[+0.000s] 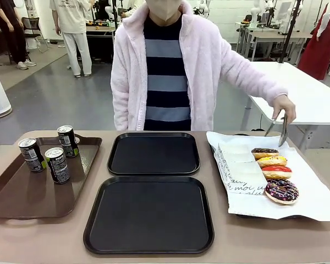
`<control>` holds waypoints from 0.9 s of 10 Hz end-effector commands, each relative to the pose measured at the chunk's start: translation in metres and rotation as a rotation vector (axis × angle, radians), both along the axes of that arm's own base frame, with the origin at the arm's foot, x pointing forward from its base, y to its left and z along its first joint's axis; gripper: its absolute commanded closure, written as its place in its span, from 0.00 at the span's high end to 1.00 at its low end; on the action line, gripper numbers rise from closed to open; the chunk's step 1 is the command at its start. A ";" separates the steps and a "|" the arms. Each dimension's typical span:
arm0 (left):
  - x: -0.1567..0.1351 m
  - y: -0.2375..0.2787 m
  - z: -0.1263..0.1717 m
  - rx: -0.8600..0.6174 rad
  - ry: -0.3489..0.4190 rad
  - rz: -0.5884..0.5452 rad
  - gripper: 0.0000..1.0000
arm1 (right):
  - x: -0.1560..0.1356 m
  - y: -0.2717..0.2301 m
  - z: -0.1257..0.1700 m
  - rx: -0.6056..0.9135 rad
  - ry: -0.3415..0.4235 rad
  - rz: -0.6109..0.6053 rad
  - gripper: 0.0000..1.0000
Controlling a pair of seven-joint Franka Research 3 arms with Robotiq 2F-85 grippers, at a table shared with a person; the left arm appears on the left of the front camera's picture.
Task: Set up donuts and drinks on trays.
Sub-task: Pick up one Pepsi coke and place it on the Flat Tray.
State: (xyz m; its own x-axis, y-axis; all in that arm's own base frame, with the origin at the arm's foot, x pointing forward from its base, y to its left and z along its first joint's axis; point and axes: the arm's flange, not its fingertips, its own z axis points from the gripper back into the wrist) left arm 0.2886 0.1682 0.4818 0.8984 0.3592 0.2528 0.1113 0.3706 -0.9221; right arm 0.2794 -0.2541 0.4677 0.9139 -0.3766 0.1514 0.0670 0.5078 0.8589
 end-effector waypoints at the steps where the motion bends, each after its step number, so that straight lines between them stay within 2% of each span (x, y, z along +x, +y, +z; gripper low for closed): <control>1: 0.001 -0.001 0.002 -0.013 -0.009 0.000 1.00 | 0.002 -0.001 -0.001 0.007 -0.011 -0.001 1.00; 8: 0.000 0.000 0.000 0.000 0.000 0.000 1.00 | 0.002 -0.001 -0.001 0.007 -0.011 -0.001 1.00; 9: 0.001 -0.011 0.004 0.120 0.008 -0.078 1.00 | 0.002 -0.001 -0.001 0.007 -0.011 -0.001 1.00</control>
